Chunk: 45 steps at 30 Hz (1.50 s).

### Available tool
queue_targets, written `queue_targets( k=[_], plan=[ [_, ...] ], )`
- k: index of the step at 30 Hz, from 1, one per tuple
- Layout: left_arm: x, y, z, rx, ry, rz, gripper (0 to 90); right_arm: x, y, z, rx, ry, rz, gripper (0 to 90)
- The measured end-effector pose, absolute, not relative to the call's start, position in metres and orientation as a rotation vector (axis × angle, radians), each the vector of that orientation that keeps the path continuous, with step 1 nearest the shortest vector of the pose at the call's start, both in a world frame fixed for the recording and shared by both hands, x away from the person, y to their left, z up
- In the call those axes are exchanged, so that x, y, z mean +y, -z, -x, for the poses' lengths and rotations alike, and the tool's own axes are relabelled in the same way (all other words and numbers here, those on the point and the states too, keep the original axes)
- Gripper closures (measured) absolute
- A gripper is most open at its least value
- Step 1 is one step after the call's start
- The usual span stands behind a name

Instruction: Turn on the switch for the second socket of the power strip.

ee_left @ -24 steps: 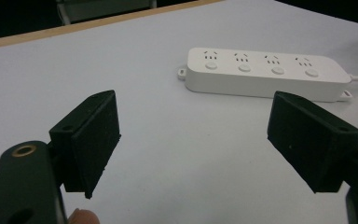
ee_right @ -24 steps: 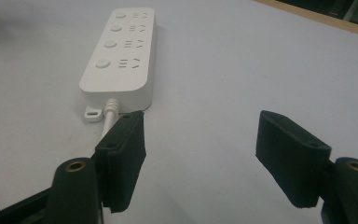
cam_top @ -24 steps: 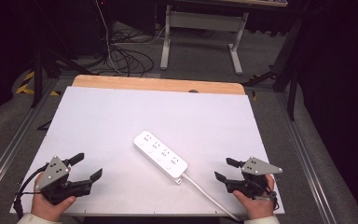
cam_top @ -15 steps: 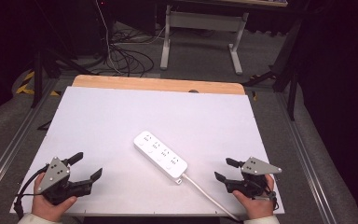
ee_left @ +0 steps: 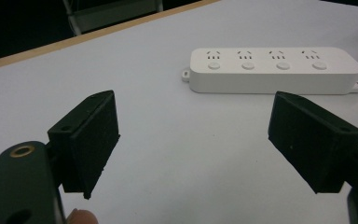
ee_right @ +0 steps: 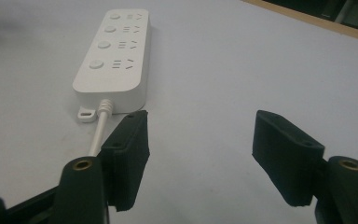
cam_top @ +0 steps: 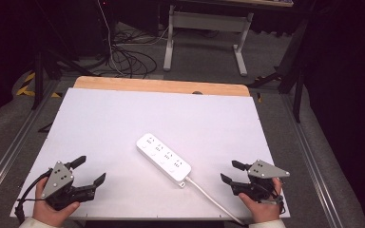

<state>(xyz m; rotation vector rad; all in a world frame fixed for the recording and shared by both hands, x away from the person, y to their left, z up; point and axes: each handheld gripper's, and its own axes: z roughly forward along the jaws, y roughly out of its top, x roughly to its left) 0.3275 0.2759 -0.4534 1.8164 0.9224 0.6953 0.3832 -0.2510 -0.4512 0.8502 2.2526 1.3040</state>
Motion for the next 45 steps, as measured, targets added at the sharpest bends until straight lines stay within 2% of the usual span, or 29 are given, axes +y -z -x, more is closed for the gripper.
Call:
queue_targets(
  k=[8, 25, 45],
  plan=[
    [0.279, 0.454, -0.329, 0.944, -0.669, -1.798, 16.7, -0.249, 0.448, -0.384, 2.259, -1.285, -0.836, 39.1],
    [0.279, 0.454, -0.329, 0.95, -0.692, -1.808, 16.8, -0.227, 0.419, -0.396, 2.361, -1.275, -0.782, 53.2],
    [0.279, 0.454, -0.329, 0.953, -0.689, -1.811, 16.8, -0.178, 0.401, -0.414, 2.423, -1.322, -0.683, 54.1]
  ],
)
